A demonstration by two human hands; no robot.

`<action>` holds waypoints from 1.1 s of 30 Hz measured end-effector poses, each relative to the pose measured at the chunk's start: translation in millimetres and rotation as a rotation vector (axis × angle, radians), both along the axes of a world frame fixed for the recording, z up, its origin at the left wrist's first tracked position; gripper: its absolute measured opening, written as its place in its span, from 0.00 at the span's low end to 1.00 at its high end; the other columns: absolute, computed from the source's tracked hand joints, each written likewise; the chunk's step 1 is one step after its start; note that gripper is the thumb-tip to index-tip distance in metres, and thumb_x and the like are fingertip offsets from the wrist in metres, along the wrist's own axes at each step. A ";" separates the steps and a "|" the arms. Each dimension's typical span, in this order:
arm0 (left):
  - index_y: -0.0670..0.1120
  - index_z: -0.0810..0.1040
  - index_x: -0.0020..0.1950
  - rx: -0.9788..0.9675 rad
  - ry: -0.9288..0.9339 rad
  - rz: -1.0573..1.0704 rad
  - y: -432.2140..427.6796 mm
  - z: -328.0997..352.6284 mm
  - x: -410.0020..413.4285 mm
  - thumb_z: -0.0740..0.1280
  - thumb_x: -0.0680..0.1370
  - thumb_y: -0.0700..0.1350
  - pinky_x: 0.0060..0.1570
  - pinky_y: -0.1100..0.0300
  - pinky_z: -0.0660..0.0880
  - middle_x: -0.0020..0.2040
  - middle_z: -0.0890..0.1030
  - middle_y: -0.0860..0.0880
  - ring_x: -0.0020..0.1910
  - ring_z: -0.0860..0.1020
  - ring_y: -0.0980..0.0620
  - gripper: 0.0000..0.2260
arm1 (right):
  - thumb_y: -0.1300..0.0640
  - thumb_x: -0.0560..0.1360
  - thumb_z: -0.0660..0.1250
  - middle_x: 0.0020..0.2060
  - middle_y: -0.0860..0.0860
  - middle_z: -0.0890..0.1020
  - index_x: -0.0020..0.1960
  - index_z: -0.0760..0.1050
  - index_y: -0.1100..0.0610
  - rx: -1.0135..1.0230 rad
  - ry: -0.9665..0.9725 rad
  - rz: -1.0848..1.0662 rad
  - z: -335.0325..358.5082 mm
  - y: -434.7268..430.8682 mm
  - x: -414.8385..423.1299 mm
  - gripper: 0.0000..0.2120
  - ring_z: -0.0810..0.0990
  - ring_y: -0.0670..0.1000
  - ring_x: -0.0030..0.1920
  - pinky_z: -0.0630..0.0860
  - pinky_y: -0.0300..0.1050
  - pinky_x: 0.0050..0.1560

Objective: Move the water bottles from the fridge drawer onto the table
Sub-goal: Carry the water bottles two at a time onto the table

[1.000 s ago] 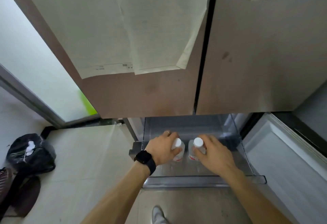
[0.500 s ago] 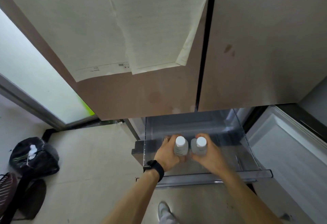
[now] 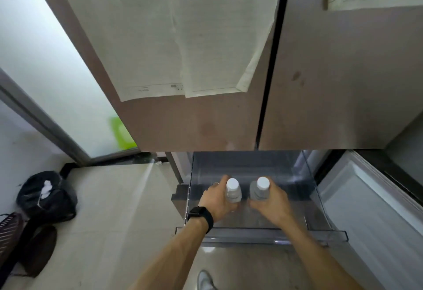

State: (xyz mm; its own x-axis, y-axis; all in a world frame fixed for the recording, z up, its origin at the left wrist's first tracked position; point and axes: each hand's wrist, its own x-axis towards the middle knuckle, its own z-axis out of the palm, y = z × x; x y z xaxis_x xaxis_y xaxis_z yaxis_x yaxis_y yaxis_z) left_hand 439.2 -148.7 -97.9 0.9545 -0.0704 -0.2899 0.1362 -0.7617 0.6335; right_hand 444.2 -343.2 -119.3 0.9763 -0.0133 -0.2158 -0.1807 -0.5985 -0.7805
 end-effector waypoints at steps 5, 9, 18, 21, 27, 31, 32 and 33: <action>0.59 0.65 0.62 -0.027 -0.152 0.129 26.8 21.8 -28.1 0.77 0.68 0.60 0.55 0.53 0.78 0.54 0.80 0.55 0.53 0.79 0.51 0.29 | 0.48 0.63 0.80 0.50 0.43 0.82 0.60 0.72 0.44 0.046 -0.101 0.051 32.5 -5.6 -11.5 0.29 0.82 0.47 0.50 0.78 0.45 0.48; 0.57 0.70 0.63 -0.073 -0.307 0.254 58.1 58.0 -63.7 0.78 0.68 0.59 0.53 0.58 0.78 0.53 0.80 0.57 0.52 0.79 0.54 0.29 | 0.48 0.63 0.79 0.49 0.41 0.82 0.58 0.72 0.41 0.085 -0.169 0.168 66.7 13.2 -24.9 0.27 0.80 0.44 0.49 0.75 0.42 0.45; 0.60 0.69 0.62 0.075 -0.454 0.556 157.3 119.3 -203.7 0.77 0.67 0.63 0.49 0.55 0.79 0.51 0.81 0.56 0.48 0.80 0.53 0.29 | 0.48 0.64 0.81 0.49 0.41 0.80 0.57 0.70 0.39 0.157 -0.279 0.543 126.6 130.5 -94.6 0.27 0.81 0.44 0.47 0.79 0.42 0.45; 0.62 0.68 0.59 0.131 -0.430 0.694 192.4 120.5 -283.3 0.74 0.65 0.66 0.46 0.51 0.79 0.46 0.81 0.55 0.45 0.80 0.52 0.27 | 0.45 0.64 0.80 0.48 0.41 0.79 0.58 0.70 0.41 0.138 -0.339 0.707 134.2 183.3 -138.3 0.28 0.80 0.44 0.47 0.79 0.44 0.45; 0.63 0.66 0.61 0.277 -0.367 0.926 236.3 117.2 -488.7 0.73 0.67 0.68 0.46 0.54 0.79 0.48 0.80 0.58 0.46 0.79 0.54 0.28 | 0.44 0.63 0.78 0.45 0.39 0.80 0.55 0.71 0.42 0.141 -0.384 0.968 140.5 275.1 -283.7 0.24 0.79 0.43 0.45 0.77 0.44 0.41; 0.63 0.66 0.60 0.327 -0.331 1.136 245.2 113.4 -640.9 0.73 0.67 0.67 0.45 0.53 0.79 0.47 0.80 0.59 0.46 0.79 0.56 0.27 | 0.47 0.63 0.79 0.44 0.42 0.81 0.53 0.70 0.42 0.201 -0.325 1.145 132.8 323.2 -410.2 0.24 0.80 0.45 0.45 0.78 0.45 0.42; 0.63 0.66 0.60 0.329 -0.327 1.184 245.0 113.2 -675.5 0.73 0.67 0.66 0.45 0.53 0.80 0.47 0.80 0.59 0.46 0.79 0.55 0.27 | 0.47 0.63 0.79 0.44 0.42 0.80 0.53 0.70 0.41 0.210 -0.313 1.190 130.7 333.9 -440.8 0.24 0.80 0.44 0.45 0.78 0.44 0.41; 0.63 0.66 0.60 0.328 -0.327 1.235 244.2 113.4 -709.0 0.74 0.67 0.66 0.46 0.52 0.80 0.48 0.80 0.59 0.47 0.79 0.55 0.27 | 0.48 0.63 0.80 0.44 0.42 0.80 0.53 0.71 0.41 0.218 -0.297 1.237 129.5 344.8 -470.6 0.24 0.79 0.44 0.45 0.77 0.42 0.41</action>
